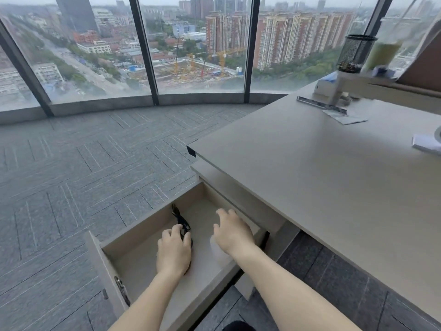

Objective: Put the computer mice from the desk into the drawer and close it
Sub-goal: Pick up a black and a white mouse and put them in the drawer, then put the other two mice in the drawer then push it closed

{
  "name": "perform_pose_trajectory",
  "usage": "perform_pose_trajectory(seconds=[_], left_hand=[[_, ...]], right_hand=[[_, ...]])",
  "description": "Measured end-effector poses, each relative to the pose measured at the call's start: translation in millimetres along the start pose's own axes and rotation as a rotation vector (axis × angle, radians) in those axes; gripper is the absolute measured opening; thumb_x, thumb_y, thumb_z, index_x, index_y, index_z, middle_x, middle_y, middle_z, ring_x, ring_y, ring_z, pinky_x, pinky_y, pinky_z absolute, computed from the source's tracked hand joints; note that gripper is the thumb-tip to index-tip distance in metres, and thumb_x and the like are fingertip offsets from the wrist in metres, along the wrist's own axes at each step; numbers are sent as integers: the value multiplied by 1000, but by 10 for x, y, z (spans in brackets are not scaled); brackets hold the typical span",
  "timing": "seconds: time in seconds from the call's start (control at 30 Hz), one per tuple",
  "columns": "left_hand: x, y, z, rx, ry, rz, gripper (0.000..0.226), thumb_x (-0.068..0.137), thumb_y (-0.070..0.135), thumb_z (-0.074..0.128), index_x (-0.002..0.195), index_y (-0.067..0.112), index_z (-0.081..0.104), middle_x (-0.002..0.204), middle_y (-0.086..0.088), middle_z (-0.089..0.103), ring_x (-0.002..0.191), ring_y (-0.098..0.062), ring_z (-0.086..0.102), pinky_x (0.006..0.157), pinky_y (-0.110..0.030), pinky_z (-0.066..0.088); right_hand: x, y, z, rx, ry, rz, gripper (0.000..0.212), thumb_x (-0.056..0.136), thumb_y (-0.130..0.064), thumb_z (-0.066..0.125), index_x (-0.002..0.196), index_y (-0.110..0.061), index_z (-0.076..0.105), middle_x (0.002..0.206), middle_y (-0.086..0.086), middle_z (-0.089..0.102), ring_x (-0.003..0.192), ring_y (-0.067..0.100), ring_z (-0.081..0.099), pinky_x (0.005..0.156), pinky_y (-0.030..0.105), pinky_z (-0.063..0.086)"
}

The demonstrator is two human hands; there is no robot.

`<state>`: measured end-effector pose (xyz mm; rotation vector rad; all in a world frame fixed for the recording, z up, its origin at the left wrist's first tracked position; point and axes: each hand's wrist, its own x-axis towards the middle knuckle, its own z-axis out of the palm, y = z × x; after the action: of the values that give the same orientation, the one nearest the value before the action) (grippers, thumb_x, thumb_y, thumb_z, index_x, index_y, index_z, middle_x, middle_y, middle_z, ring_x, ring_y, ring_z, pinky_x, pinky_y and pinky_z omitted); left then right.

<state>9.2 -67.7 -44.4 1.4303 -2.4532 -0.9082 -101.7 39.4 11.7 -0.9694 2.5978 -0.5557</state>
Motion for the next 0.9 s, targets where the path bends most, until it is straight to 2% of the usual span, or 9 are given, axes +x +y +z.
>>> perform_pose_trajectory(seconds=[0.13,0.27,0.4,0.57,0.67,0.73,0.83,0.9], left_hand=[[-234,711,-200,-240,74,276,34,97,24,43,127,15,56,127,-10,54,113,-25,53,93,-34,41],[-773,1616,-225,-405,89,518,29,97,18,44,122,15,60,116,0,56,96,-10,55,85,-22,38],[-1428,2400,34,-473,-56,692,27,96,18,48,119,14,62,113,0,60,93,-12,58,84,-28,46],[-2279,3193,640,-328,-355,853,34,91,25,56,125,21,58,123,-4,58,98,-18,62,86,-32,50],[-2752,3552,1012,-241,-485,890,48,89,29,55,136,27,48,134,-4,50,110,-23,58,91,-35,49],[-2987,3754,1245,-156,-521,902,59,87,32,53,144,30,36,144,-4,40,121,-27,52,94,-36,46],[-3208,3985,1513,25,-483,900,67,88,40,47,150,37,22,159,-3,20,132,-34,39,97,-40,41],[-3285,4106,1640,138,-437,907,66,86,44,45,149,39,24,162,-3,16,133,-35,35,100,-40,37]], right_hand=[[-486,104,-713,186,308,-92,30,96,-16,46,121,-12,61,119,10,65,106,28,62,87,37,51],[-1033,520,-1406,222,564,-69,28,95,-11,47,114,-9,68,115,7,71,102,23,66,85,28,50],[-1656,1242,-1946,197,787,52,26,95,-12,49,110,-11,70,113,6,72,100,24,66,84,30,50],[-2431,2414,-2354,126,980,321,26,90,-7,52,108,-12,70,111,10,69,107,32,60,88,40,50],[-2825,3080,-2473,48,974,526,33,85,-6,56,115,-13,67,117,13,64,110,38,53,92,39,44],[-3009,3413,-2499,37,844,630,44,84,-16,59,127,-20,59,128,9,57,116,35,47,97,38,42],[-3145,3707,-2498,87,624,682,63,82,-38,62,141,-34,41,141,3,46,127,31,41,103,40,41],[-3167,3820,-2503,142,593,681,69,82,-45,62,145,-37,34,147,4,43,131,30,42,105,41,41]])
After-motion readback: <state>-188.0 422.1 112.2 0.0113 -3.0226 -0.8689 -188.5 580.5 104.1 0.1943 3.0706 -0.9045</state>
